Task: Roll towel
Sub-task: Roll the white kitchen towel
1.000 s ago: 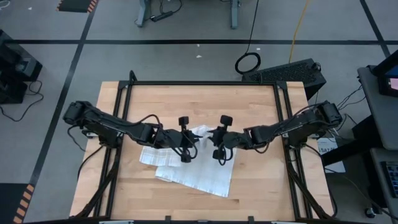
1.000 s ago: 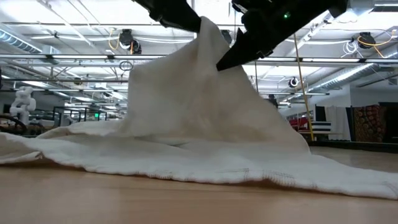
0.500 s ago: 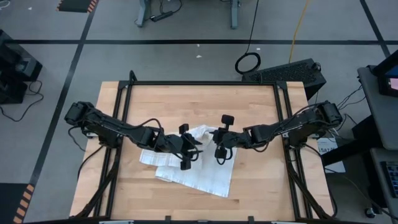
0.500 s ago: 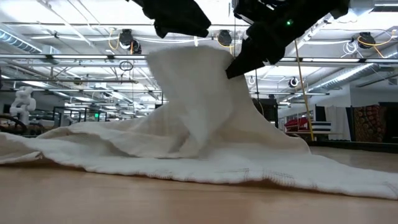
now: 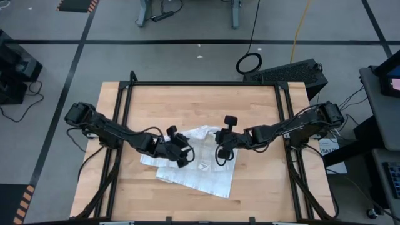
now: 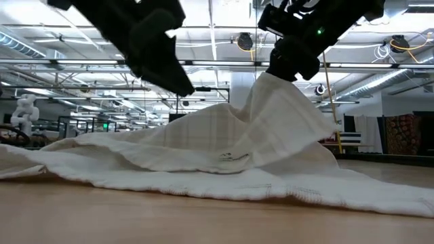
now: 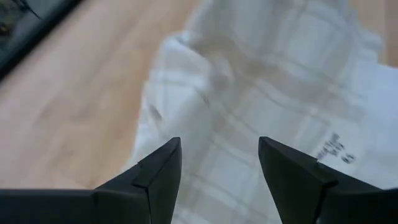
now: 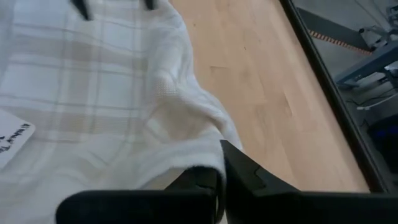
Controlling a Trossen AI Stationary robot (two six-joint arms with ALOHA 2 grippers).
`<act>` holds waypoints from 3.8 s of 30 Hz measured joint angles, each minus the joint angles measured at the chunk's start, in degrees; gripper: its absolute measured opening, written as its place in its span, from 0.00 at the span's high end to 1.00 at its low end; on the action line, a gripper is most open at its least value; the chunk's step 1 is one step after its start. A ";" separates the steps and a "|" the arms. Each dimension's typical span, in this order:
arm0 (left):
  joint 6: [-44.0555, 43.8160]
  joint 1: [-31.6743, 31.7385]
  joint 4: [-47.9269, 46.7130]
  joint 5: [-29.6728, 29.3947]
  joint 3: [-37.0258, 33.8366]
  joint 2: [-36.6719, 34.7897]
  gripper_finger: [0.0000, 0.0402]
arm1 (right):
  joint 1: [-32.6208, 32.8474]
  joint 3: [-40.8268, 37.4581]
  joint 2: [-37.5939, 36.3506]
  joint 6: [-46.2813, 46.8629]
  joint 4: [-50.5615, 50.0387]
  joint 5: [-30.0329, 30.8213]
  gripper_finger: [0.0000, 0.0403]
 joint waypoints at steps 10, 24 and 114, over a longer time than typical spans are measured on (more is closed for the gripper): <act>0.82 -9.25 9.23 2.78 -4.18 1.12 0.45 | -0.04 0.00 0.00 -0.02 -0.41 0.47 1.00; -9.01 -19.73 -16.55 0.55 -1.29 1.77 0.45 | 0.00 0.00 0.00 4.49 -5.07 -0.03 1.00; 27.97 1.65 -23.09 -16.32 11.61 -6.05 0.99 | 26.48 -12.80 9.11 25.92 16.61 -4.26 0.55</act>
